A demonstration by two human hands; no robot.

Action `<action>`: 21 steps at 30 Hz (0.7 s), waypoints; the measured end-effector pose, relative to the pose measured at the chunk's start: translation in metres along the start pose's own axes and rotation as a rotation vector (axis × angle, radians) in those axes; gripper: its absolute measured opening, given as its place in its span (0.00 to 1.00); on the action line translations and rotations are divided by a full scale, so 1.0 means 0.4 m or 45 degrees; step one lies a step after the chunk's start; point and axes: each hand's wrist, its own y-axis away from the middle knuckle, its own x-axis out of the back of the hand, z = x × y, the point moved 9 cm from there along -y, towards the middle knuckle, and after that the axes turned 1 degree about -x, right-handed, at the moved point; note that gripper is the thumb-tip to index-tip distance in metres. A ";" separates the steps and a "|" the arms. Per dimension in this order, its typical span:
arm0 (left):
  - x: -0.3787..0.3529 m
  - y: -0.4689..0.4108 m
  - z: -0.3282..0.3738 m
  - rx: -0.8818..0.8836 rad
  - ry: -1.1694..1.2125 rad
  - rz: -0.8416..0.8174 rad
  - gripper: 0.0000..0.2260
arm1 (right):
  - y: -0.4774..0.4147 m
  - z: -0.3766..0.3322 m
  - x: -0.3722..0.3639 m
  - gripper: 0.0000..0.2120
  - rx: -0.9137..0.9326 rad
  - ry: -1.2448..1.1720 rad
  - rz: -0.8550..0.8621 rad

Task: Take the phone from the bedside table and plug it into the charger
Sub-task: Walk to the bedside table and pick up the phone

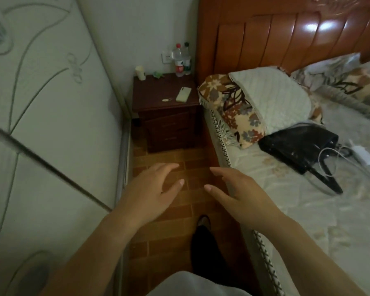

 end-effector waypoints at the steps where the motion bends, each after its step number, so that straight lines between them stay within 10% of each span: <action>1: 0.008 -0.060 -0.015 -0.002 -0.011 0.006 0.24 | -0.058 0.020 0.009 0.27 -0.003 -0.005 0.005; 21: 0.180 -1.006 -0.308 0.202 -0.085 0.081 0.21 | -1.130 0.217 0.114 0.26 0.087 -0.003 -0.263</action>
